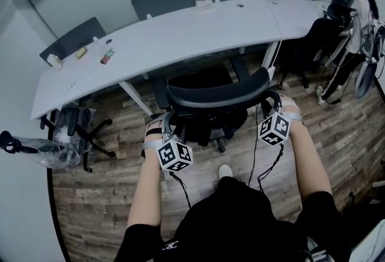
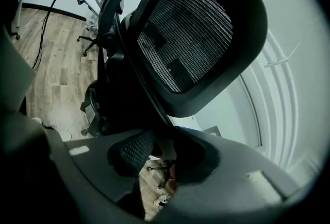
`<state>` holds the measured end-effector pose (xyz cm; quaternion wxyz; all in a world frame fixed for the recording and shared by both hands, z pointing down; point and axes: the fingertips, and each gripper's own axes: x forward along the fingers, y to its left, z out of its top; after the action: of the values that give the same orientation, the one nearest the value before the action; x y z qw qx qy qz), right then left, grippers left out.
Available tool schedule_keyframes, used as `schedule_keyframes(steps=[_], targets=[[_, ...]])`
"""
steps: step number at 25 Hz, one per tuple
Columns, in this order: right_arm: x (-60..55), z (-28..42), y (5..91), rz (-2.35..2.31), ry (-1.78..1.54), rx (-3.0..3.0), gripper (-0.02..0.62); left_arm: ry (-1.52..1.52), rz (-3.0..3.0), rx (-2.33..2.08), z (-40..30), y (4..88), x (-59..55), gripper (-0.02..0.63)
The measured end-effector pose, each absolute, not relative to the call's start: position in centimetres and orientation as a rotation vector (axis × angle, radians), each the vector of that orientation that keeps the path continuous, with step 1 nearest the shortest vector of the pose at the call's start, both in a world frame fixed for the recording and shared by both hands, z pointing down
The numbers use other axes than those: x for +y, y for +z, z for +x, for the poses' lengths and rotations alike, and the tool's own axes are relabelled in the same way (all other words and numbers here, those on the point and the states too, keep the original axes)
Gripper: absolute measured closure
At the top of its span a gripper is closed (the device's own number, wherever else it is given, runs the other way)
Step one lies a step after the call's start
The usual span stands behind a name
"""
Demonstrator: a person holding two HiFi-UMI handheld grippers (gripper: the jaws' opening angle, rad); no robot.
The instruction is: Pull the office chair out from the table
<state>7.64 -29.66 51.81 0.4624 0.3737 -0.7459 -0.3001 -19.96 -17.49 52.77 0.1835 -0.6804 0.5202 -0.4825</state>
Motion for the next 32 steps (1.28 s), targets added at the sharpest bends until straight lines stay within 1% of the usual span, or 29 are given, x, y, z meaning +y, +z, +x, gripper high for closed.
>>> schedule_keyframes(steps=[5, 7, 8, 9, 10, 11, 12, 16, 20, 22, 25, 32], targets=[[-27.9, 8.8, 51.6, 1.065, -0.681, -1.888, 0.457, -1.194, -2.087, 1.541, -18.9, 52.2, -15.6, 0.410], [-26.5, 9.2, 50.9, 1.194, -0.633, -1.962, 0.471, -1.064, -2.182, 1.633, -18.5, 51.4, -14.6, 0.411], [-25.5, 9.4, 50.1, 1.265, -0.621, -2.005, 0.488, -0.980, -2.223, 1.688, -18.2, 50.9, -13.9, 0.433], [-24.4, 9.4, 49.3, 1.332, -0.610, -2.051, 0.516, -0.890, -2.258, 1.746, -17.9, 50.3, -13.2, 0.482], [-23.2, 9.2, 48.5, 1.388, -0.589, -2.102, 0.558, -0.803, -2.289, 1.804, -17.7, 49.8, -12.4, 0.528], [-22.0, 8.9, 47.9, 1.430, -0.549, -2.162, 0.588, -0.725, -2.315, 1.860, -17.6, 49.4, -11.7, 0.588], [-20.9, 8.4, 47.5, 1.458, -0.486, -2.230, 0.588, -0.654, -2.339, 1.910, -17.4, 48.9, -11.0, 0.603], [-16.8, 6.2, 46.8, 1.543, -0.106, -2.487, 0.588, -0.394, -2.457, 2.045, -16.0, 47.8, -8.6, 0.600], [-13.2, 4.6, 47.5, 1.542, 0.158, -2.543, 0.589, -0.264, -2.484, 2.106, -14.1, 47.1, -6.5, 0.598], [-11.8, 4.1, 47.7, 1.512, 0.184, -2.548, 0.589, -0.214, -2.501, 2.128, -13.4, 47.1, -5.8, 0.598], [-10.6, 4.3, 47.3, 1.516, 0.141, -2.553, 0.589, -0.156, -2.522, 2.163, -12.9, 47.1, -5.2, 0.598], [-9.8, 4.5, 46.9, 1.507, 0.140, -2.565, 0.589, -0.151, -2.527, 2.209, -12.7, 47.4, -4.7, 0.597]])
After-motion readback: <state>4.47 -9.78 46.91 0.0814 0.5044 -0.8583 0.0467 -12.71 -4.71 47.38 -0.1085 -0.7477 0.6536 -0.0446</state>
